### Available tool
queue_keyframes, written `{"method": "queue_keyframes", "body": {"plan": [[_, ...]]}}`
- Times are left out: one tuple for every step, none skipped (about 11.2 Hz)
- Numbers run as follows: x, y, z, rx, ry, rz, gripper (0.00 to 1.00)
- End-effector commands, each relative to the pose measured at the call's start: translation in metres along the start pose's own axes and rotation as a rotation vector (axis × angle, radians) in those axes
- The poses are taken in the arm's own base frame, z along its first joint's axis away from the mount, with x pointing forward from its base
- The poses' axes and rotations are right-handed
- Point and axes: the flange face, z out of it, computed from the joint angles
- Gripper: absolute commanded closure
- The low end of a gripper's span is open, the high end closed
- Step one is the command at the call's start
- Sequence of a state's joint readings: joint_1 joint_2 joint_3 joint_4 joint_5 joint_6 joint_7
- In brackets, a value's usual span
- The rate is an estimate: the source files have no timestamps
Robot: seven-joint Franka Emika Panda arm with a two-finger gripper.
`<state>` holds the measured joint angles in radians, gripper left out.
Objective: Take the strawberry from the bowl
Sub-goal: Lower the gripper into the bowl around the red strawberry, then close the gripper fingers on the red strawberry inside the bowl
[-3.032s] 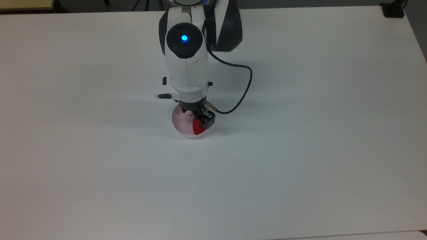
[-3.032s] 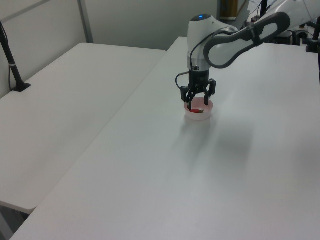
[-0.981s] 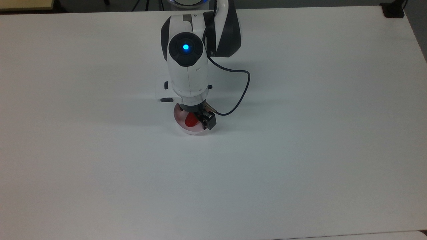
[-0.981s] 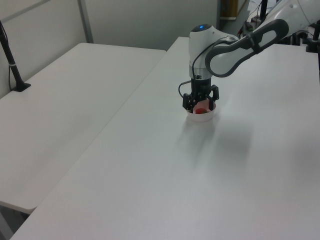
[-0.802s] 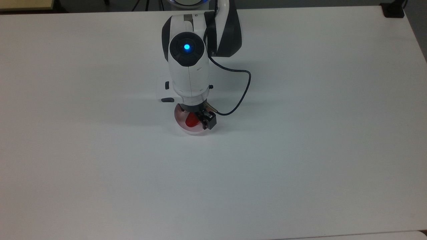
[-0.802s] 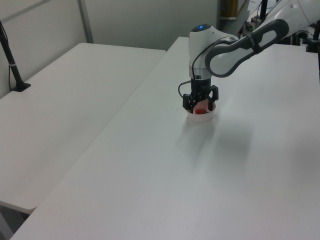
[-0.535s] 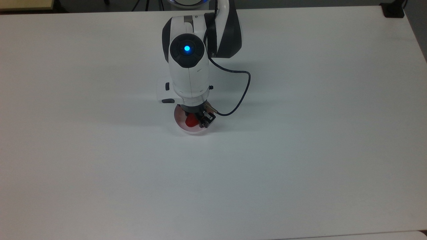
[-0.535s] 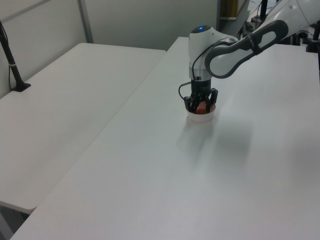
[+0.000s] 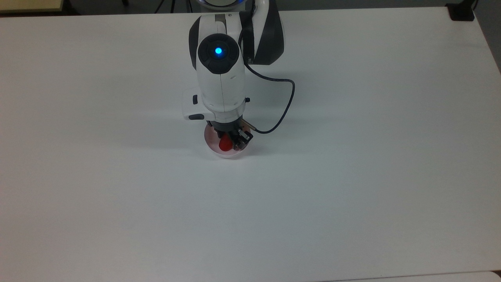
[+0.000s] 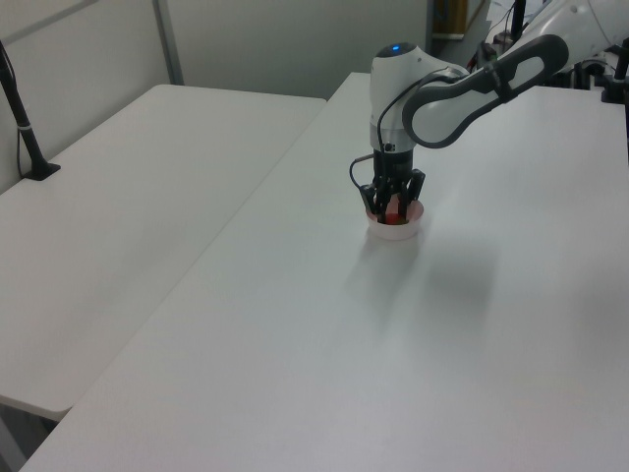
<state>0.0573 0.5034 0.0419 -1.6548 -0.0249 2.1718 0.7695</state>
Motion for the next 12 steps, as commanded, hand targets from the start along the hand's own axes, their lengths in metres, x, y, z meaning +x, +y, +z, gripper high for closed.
{"method": "queue_keyframes", "body": {"plan": [[-0.003,0.002,-0.029,-0.004,0.008,-0.041,0.50],[-0.004,0.002,-0.027,-0.015,-0.005,-0.062,0.50],[-0.007,0.000,-0.022,-0.022,-0.013,-0.069,0.39],[-0.010,-0.001,-0.017,-0.028,-0.020,-0.073,0.30],[-0.012,-0.002,-0.013,-0.031,-0.023,-0.075,0.20],[-0.012,-0.002,-0.010,-0.032,-0.024,-0.075,0.19],[-0.012,-0.002,-0.005,-0.038,-0.029,-0.077,0.19],[-0.019,-0.005,-0.001,-0.047,-0.034,-0.089,0.24],[-0.024,-0.006,0.005,-0.059,-0.037,-0.104,0.33],[-0.024,-0.005,0.006,-0.064,-0.036,-0.105,0.44],[-0.022,-0.003,0.006,-0.065,-0.036,-0.103,0.49],[-0.021,-0.003,0.004,-0.061,-0.033,-0.103,0.51]]}}
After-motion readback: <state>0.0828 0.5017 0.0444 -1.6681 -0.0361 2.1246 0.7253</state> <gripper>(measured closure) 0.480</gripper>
